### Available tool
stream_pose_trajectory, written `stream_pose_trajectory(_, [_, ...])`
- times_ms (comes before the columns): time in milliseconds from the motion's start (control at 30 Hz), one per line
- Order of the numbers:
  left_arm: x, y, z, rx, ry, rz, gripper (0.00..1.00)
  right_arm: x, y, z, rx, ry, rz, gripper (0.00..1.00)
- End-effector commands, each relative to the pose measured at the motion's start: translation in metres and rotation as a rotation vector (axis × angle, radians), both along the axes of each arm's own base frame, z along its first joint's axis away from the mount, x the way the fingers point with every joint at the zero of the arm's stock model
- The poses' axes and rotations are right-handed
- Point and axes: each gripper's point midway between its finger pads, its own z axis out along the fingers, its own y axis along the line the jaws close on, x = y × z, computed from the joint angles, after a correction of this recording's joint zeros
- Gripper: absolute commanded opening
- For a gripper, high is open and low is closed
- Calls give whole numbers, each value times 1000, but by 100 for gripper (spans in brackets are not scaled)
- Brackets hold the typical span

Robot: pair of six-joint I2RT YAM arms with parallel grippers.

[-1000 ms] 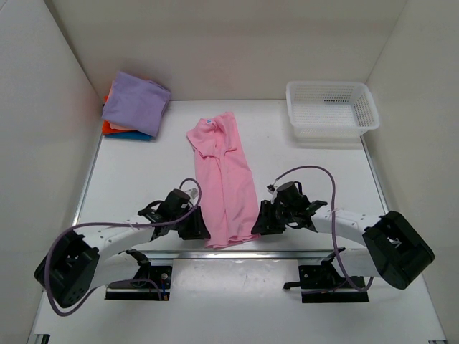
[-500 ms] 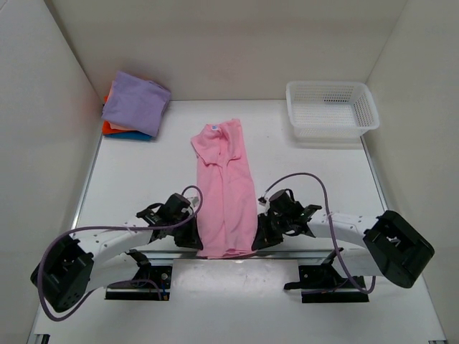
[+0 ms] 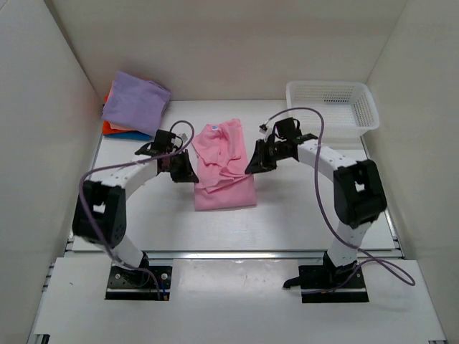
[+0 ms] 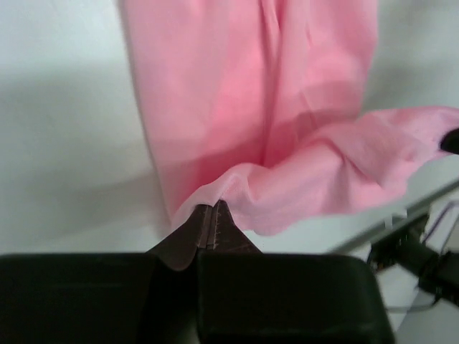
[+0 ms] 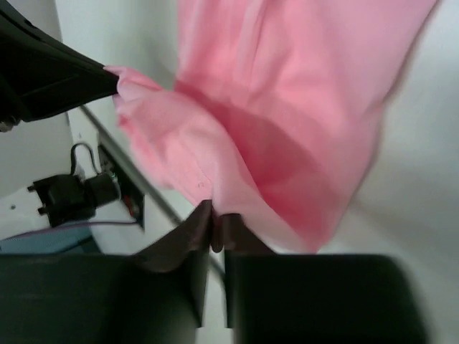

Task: Fold and stack the t-shirts
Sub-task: Fold the folded rectangular tshirt in 1/3 of the way, then grab one side of the 2/3 rectangular tshirt with both arms

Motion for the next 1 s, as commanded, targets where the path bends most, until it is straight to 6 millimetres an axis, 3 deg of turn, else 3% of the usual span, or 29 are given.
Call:
stream_pose_trajectory(0, [58, 15, -4, 0, -61, 38, 0, 44, -8, -14, -25, -11, 20, 13])
stream_pose_trajectory(33, [76, 14, -6, -20, -69, 55, 8, 63, -10, -17, -29, -10, 9, 21])
stream_pose_trajectory(67, [83, 11, -13, -51, -50, 57, 31, 78, -10, -19, -47, -18, 7, 33])
stream_pose_trajectory(100, [94, 12, -7, -81, -66, 67, 37, 87, -11, -16, -76, -30, -2, 41])
stream_pose_trajectory(200, [109, 13, -8, -150, -70, 104, 39, 98, -19, -29, -131, -50, -14, 50])
stream_pose_trajectory(267, [107, 16, -5, -160, -103, 120, 51, 91, -27, -31, -147, -54, -31, 51])
stream_pose_trajectory(300, [102, 20, -9, -158, -101, 125, 51, 83, -32, -37, -152, -41, -43, 52])
stream_pose_trajectory(333, [93, 20, -13, -154, -94, 122, 51, 79, -35, -30, -149, -58, -52, 52])
stream_pose_trajectory(400, [77, 23, -11, -154, -98, 121, 51, 51, -41, -39, -139, -38, -65, 52])
stream_pose_trajectory(467, [41, 25, -30, -129, -47, 121, 52, 29, -46, -48, -128, -11, -77, 52])
stream_pose_trajectory(500, [32, 25, -26, -123, -59, 136, 52, 16, -46, -51, -111, -1, -91, 52])
stream_pose_trajectory(533, [17, 28, -39, -97, -39, 152, 53, 0, -43, -65, -114, 15, -76, 52])
stream_pose_trajectory(567, [3, 27, -42, -104, -42, 166, 53, -3, -44, -60, -102, 9, -100, 53])
stream_pose_trajectory(600, [-1, 24, -37, -104, -66, 190, 55, -14, -42, -66, -84, 24, -107, 52])
stream_pose_trajectory(667, [-17, 20, -48, -105, -80, 218, 54, -28, -36, -76, -71, 58, -115, 52])
stream_pose_trajectory(800, [-15, 10, -54, -106, -72, 222, 54, -34, -17, -87, -36, 85, -97, 52])
stream_pose_trajectory(833, [-15, 11, -61, -90, -54, 225, 55, -29, -12, -87, -26, 71, -97, 52])
stream_pose_trajectory(967, [3, -1, -61, -93, -70, 222, 55, -19, -4, -95, -29, 62, -94, 46])
